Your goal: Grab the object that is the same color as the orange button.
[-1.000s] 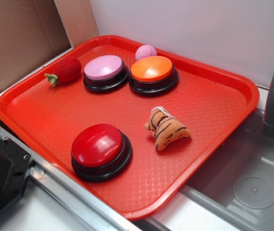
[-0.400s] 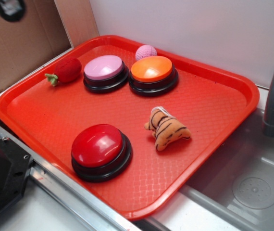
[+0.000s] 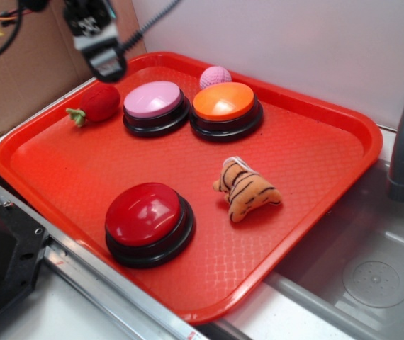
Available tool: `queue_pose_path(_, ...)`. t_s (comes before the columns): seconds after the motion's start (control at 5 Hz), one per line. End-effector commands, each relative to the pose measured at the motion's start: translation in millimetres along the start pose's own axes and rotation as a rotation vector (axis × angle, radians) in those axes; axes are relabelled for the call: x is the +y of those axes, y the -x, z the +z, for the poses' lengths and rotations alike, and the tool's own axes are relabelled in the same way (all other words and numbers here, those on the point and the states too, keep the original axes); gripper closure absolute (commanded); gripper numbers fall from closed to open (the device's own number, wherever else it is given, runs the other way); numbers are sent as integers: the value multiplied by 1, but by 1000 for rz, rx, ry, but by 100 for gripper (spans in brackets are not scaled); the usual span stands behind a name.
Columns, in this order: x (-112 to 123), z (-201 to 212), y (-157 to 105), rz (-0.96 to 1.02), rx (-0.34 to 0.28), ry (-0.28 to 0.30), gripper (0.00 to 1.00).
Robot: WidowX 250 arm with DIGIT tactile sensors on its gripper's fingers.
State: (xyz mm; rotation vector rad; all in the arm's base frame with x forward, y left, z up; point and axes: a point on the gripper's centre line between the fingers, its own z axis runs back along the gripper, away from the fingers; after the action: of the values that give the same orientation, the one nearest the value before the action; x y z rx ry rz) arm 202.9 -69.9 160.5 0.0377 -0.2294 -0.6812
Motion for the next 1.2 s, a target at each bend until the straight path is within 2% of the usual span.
queue_pose_path(0.0,-22,-55,-40,-423,-43,92,0)
queue_pose_path(0.2,-29,-83,-53,-548,-64,183,0)
queue_pose_path(0.6,-47,-129,-67,-717,-23,217,0)
queue_pose_path(1.0,-60,-150,-59,-792,35,209,0)
